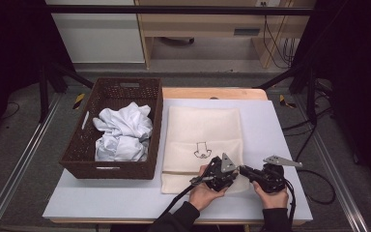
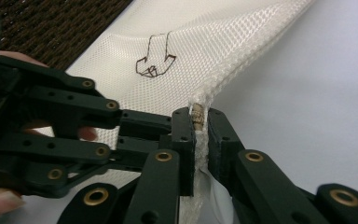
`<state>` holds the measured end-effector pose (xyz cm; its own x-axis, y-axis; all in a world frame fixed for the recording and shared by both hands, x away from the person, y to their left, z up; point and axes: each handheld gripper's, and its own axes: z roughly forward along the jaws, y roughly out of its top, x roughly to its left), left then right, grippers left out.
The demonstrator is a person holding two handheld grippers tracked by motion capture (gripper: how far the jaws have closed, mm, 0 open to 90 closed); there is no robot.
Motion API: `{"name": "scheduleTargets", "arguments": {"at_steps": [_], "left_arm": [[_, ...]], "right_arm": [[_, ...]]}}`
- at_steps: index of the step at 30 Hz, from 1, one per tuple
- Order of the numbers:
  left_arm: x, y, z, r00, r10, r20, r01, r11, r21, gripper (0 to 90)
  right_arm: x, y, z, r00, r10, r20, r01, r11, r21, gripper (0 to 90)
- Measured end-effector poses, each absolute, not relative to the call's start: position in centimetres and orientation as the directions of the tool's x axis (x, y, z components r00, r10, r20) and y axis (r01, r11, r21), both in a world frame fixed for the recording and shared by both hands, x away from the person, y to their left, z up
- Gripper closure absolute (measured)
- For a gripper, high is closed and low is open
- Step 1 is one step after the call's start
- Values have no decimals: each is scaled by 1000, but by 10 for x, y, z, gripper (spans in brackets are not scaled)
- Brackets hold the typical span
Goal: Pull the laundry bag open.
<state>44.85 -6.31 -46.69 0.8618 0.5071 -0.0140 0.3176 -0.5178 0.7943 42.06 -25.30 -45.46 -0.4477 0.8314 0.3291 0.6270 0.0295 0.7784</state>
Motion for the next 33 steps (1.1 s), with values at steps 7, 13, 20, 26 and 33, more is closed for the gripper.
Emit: {"name": "scheduleTargets", "arguments": {"at_steps": [7, 13, 20, 26, 33], "left_arm": [[450, -65, -467, 858, 514, -11, 317, -513, 798, 804], [448, -64, -465, 852, 524, 3, 318, -521, 792, 809], [446, -66, -466, 852, 523, 18, 312, -536, 785, 810], [444, -66, -466, 845, 534, 30, 314, -540, 781, 811], [444, -65, -466, 847, 531, 33, 310, -543, 780, 811]], "right_arm": [[421, -254, -455, -444, 835, 325, 630, 33, 776, 833], [422, -253, -455, -441, 841, 313, 627, 39, 778, 768], [423, -251, -457, -432, 849, 305, 635, 46, 771, 820], [422, -249, -455, -425, 855, 298, 642, 53, 765, 834], [422, -249, -454, -423, 857, 294, 641, 54, 765, 834]]}}
